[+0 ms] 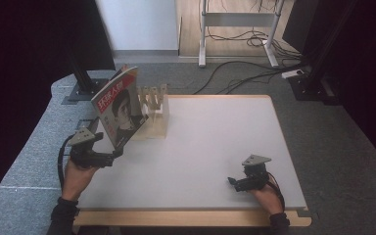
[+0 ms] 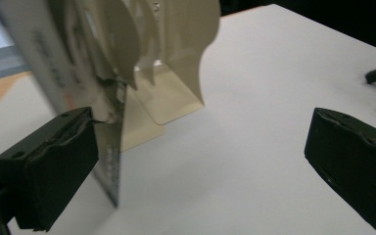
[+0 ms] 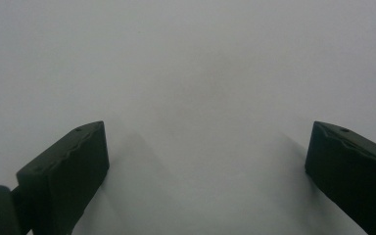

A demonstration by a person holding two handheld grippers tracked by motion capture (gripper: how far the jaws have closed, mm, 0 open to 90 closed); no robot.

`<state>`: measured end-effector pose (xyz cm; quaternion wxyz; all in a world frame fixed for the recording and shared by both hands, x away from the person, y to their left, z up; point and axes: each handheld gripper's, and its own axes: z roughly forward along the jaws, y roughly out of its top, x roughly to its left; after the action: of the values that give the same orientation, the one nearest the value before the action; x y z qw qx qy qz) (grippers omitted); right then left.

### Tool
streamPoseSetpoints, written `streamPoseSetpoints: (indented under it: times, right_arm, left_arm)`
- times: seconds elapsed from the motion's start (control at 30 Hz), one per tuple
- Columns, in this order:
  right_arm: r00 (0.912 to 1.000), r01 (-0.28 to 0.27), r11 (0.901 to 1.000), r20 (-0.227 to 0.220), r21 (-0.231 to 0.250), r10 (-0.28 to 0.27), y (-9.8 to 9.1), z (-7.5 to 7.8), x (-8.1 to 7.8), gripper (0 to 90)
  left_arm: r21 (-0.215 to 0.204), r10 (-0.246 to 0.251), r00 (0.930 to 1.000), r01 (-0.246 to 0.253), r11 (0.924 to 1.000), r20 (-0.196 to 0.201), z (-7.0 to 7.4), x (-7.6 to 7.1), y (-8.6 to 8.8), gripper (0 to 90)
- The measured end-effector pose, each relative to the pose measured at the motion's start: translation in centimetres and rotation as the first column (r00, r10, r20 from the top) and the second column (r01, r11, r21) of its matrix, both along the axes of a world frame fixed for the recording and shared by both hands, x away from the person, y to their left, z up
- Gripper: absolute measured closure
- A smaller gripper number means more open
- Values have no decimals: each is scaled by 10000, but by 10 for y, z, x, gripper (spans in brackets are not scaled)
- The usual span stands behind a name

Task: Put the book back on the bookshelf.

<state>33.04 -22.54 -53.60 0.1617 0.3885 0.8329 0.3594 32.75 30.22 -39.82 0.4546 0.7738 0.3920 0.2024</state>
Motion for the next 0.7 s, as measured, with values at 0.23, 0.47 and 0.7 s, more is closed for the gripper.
streamPoseSetpoints:
  times: [0.23, 0.47, 0.7]
  right_arm:
    - [10000, 5, 10000, 14, 3, -5, 0, 0, 0, 18]
    - [10000, 19, 10000, 23, -3, -19, 0, 0, 0, 19]
    - [10000, 25, 10000, 31, -5, -25, 0, 0, 0, 18]
  left_arm:
    - [-29, -609, 9980, 609, 9981, -161, -14, 2, -25, 0]
    - [525, -1161, 9922, 1184, 9916, -453, -32, 6, -54, 0]
    - [700, -1586, 9840, 1644, 9839, -818, -54, 10, -77, 0]
